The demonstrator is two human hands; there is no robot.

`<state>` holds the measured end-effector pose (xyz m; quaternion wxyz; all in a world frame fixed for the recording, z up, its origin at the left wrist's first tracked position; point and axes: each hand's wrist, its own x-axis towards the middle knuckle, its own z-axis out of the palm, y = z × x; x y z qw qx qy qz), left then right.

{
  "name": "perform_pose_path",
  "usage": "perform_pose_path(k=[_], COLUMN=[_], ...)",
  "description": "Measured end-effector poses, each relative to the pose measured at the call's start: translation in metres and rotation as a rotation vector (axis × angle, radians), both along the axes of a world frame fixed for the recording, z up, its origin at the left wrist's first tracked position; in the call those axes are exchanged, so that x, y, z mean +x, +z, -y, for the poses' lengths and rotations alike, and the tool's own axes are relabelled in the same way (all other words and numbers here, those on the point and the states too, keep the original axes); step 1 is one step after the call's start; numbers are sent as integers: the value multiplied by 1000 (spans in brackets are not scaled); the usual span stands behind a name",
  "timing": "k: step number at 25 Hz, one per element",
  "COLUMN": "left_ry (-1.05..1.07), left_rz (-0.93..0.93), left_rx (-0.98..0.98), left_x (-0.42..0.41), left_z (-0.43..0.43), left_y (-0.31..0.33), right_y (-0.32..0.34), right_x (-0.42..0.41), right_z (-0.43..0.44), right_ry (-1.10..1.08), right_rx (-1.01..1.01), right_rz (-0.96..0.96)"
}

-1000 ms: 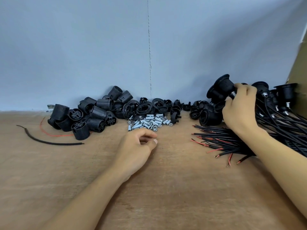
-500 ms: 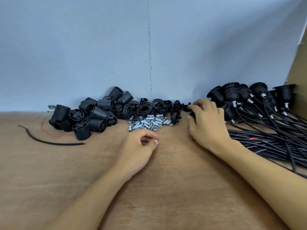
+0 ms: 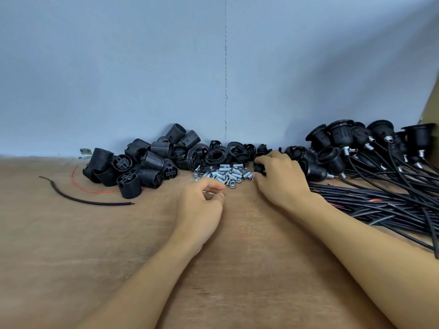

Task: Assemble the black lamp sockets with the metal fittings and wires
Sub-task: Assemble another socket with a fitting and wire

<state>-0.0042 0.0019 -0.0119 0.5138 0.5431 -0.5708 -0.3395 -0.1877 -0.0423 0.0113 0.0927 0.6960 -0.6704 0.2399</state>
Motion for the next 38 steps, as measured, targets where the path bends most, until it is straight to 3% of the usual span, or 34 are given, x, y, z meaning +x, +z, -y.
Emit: perform_pose_path(k=[5,10,19,26,30,35,38], left_ry=[225,173,139,160,160,207,188], left_rz=[-126,-126,-76,-57,70,349,422], left_rx=[-24,7,18,1,-36,-119,-126], left_x=[4,4,3,3,3,10,11], left_z=[4,3,0,1,3,9,10], left_y=[3,2,6,5,4,2,1], right_y=[4,12,19,33,31,16,4], right_x=[-6,-14,-11,1,19,33,34], right_z=[-3,-2,-15,-20,-23,-17,-11], right_ry=[-38,-79,-44,-31,-30,84,60], right_rx=[29,180,213,368,305,162,76], right_rz=[49,36,157,125,-111,-16,-3])
